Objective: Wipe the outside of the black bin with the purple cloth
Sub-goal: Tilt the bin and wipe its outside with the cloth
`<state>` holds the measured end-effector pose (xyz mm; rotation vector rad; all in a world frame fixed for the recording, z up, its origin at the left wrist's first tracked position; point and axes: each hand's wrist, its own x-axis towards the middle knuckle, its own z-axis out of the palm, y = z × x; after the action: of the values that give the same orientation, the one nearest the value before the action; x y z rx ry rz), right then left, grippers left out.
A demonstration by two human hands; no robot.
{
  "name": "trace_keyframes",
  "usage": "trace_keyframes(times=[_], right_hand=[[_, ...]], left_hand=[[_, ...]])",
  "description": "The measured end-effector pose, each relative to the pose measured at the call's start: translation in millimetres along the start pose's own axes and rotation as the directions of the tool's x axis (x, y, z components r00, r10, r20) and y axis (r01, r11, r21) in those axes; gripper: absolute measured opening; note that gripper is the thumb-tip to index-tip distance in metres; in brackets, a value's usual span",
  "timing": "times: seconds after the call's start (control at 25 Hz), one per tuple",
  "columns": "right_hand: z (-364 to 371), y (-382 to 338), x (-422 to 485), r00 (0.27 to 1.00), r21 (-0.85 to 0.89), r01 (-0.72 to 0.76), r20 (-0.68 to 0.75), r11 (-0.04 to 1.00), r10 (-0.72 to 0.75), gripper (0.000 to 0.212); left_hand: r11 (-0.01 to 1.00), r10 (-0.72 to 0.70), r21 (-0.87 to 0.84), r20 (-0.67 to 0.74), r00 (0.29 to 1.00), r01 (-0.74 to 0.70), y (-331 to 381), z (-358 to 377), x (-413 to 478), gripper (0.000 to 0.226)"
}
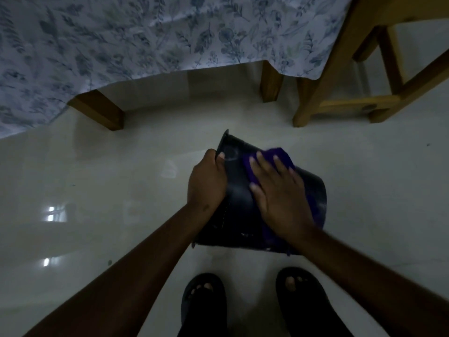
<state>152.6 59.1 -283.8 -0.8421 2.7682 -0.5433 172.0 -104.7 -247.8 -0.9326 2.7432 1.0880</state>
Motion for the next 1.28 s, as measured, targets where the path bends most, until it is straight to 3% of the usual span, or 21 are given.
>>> trace_keyframes(times=[0.12,0.2,0.32,0.4,0.56,0.64,0.76,0.88,1.0,1.08,1.2,1.28], right_hand=[[-13.5,24.5,54.0,0.979,0.149,-0.199,0.075,0.969,0.19,0.05],[-9.3,15.1,26.1,0.968,0.104,-0.251,0.014,0.962,0.251,0.054],[6.9,-32.4,-50.5,0.994,-0.063,-0.112,0.009,0.992,0.112,0.06],[11.4,-29.6,-35.4,0.999,-0.046,-0.054,0.002,0.998,0.054,0.058],[-10.9,14.3,50.0,0.979,0.098,-0.201,0.067,0.975,0.195,0.049],[-8.2,15.6,31.1,0.961,0.054,-0.275,0.045,0.96,0.273,0.057],[5.5,-26.4,-48.7,0.988,-0.051,-0.146,0.04,0.988,0.148,0.057],[5.2,-19.6,-22.9,1.0,0.003,-0.01,-0.002,1.0,0.01,0.053],[-8.5,10.8,40.3,0.981,0.152,-0.185,0.085,0.971,0.174,0.045],[-8.2,13.9,30.6,0.962,0.154,-0.272,0.078,0.95,0.263,0.048],[4.4,-25.3,-31.9,0.989,0.025,-0.145,0.014,0.989,0.145,0.055],[6.5,-26.2,-28.4,0.997,0.009,-0.083,0.004,0.996,0.083,0.054]], left_hand=[[1.0,-0.014,-0.021,0.018,1.0,0.014,-1.7,-3.9,-6.0,0.033],[1.0,-0.021,-0.011,0.029,0.999,0.022,-4.2,-4.3,-5.9,0.035],[1.0,-0.006,0.025,0.009,1.0,0.006,-7.8,-0.8,-3.4,0.036],[1.0,-0.018,0.022,-0.006,1.0,0.018,-6.9,-0.3,-1.6,0.035],[0.997,-0.081,-0.013,0.009,0.997,0.081,-5.4,-3.2,-5.7,0.035],[0.996,-0.092,0.001,0.03,0.995,0.092,-4.9,-3.2,-4.9,0.036],[0.993,-0.102,0.068,0.027,0.994,0.1,-5.4,0.4,6.6,0.037],[0.997,-0.056,0.057,0.007,0.998,0.056,-9.4,2.4,4.5,0.037],[0.998,-0.062,0.018,0.015,0.998,0.061,-9.6,-0.4,-0.4,0.036],[0.996,-0.083,0.019,0.023,0.996,0.082,-4.5,-2.3,0.4,0.037],[0.993,-0.103,0.06,0.02,0.995,0.101,-3.6,3.2,14.7,0.037],[0.994,-0.106,-0.022,0.056,0.993,0.108,0.0,2.3,29.6,0.036]])
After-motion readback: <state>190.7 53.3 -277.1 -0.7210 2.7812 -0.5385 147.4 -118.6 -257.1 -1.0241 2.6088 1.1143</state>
